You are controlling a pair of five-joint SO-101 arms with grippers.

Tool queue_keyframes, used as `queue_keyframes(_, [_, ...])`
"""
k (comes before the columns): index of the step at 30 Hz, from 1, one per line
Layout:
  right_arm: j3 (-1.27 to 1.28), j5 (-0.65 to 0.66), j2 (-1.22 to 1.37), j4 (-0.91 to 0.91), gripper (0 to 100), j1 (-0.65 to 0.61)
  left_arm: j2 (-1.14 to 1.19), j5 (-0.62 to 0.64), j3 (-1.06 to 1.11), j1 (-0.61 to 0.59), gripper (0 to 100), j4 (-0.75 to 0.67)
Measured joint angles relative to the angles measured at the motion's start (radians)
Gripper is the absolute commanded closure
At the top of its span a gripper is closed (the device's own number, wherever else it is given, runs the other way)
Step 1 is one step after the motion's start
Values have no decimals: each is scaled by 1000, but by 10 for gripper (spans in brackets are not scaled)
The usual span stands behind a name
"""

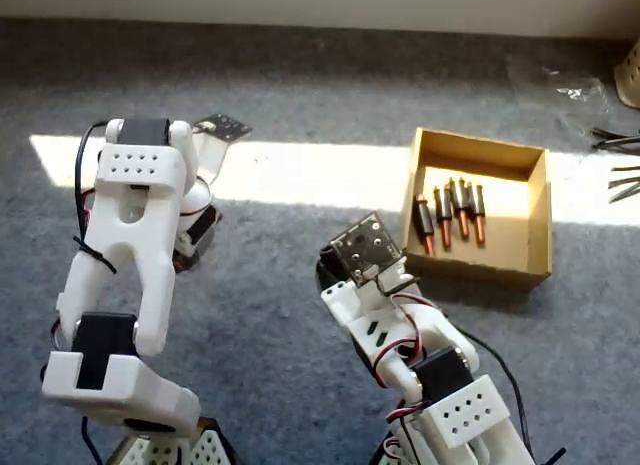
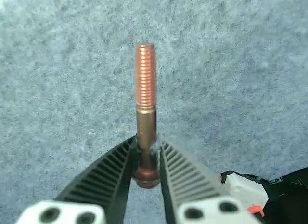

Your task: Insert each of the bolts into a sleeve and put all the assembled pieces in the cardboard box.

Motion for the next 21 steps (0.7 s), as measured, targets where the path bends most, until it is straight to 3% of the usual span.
queue_keyframes(5, [0, 0, 0, 0, 994, 0, 0, -49, 32, 44, 996, 6])
queue_keyframes(11, [0, 0, 0, 0, 994, 0, 0, -385, 64, 126, 996, 8])
queue_keyframes(15, [12, 0, 0, 0, 994, 0, 0, -532, 64, 123, 996, -26])
queue_keyframes(21, [32, 0, 0, 0, 994, 0, 0, -832, 160, 126, 996, -256])
